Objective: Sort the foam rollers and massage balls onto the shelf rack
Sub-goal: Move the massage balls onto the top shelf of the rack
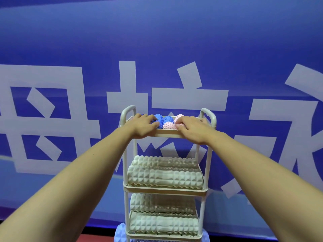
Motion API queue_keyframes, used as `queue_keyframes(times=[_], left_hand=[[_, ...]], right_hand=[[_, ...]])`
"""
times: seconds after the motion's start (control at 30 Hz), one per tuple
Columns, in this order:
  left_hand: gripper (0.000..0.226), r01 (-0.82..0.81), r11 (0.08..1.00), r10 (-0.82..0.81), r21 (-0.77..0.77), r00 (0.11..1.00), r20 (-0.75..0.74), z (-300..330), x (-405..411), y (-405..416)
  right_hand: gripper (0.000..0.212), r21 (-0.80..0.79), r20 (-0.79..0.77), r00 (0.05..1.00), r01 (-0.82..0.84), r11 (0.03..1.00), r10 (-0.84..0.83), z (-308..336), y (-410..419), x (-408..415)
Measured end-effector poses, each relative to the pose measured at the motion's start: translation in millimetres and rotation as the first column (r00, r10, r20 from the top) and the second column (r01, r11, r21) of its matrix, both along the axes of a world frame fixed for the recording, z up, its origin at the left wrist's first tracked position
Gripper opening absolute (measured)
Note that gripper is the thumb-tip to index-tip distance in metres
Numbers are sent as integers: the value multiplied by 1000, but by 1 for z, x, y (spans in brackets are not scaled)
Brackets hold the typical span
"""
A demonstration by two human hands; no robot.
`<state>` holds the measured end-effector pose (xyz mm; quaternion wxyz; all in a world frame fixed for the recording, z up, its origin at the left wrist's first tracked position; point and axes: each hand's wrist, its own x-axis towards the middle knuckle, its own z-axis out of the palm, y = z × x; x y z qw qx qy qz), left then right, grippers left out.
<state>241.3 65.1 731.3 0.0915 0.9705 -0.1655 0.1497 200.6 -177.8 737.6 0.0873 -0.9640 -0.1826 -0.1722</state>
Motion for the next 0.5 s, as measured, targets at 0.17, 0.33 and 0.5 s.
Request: queue_keyframes(times=[0.17, 0.33, 0.5], left_hand=[[55, -62, 997, 60, 40, 997, 49, 0, -6, -1], [46, 0, 980, -19, 197, 996, 92, -3, -15, 2], [54, -15, 996, -4, 85, 976, 220, -10, -20, -1]], right_hand=[[48, -47, 84, 996, -18, 999, 22, -7, 5, -3], [56, -33, 114, 993, 3, 999, 1, -10, 6, 1], [58, -21, 104, 995, 1, 1000, 1, -10, 6, -2]])
